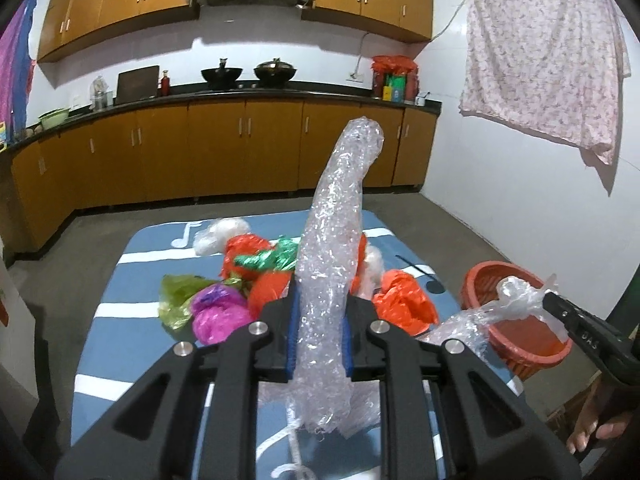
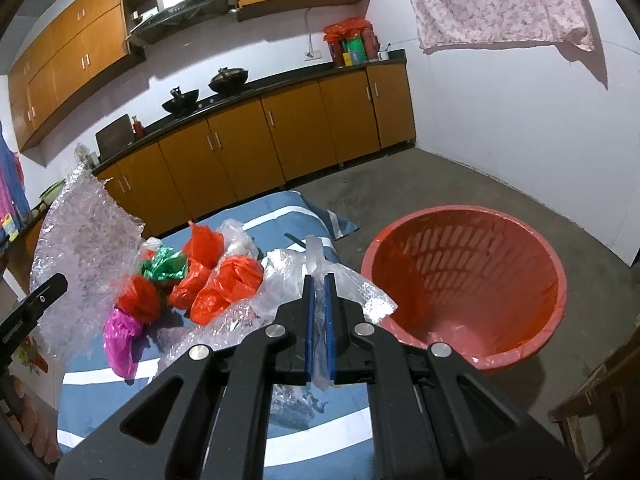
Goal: Collect trash
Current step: 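Carry both held plastics to the red basket and open both tools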
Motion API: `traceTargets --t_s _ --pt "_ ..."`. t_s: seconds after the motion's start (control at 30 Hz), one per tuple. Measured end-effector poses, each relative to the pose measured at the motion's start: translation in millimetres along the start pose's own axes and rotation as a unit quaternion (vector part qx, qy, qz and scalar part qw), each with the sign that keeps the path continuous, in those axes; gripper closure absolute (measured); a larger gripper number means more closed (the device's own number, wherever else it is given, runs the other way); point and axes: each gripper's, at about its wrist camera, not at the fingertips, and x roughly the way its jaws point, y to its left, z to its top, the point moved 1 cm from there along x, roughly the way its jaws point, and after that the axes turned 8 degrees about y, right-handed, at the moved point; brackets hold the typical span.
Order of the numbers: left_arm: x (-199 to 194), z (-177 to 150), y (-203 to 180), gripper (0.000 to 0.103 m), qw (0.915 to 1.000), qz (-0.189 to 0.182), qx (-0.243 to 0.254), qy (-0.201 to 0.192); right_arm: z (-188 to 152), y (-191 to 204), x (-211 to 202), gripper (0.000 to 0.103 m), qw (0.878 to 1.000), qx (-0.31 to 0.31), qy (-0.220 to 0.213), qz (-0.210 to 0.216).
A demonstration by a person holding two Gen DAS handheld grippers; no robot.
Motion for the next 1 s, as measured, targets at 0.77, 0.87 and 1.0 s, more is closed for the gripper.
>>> traceTargets --t_s 0.77,0.87,1.0 --pt "4 -1 -12 0.085 0.9996 -0.027 0.005 0.008 37 0 -25 0.098 0.997 -0.004 -0.074 -0.005" --pt "6 0 -26 0.085 0.9991 -0.038 0.014 0.010 36 -14 -23 0.098 0.997 0.007 -0.073 -0.022" --pt "13 5 -51 0.085 0.9976 -0.062 0.028 0.013 38 -36 -22 0.098 0.996 0.022 -0.074 -0.044"
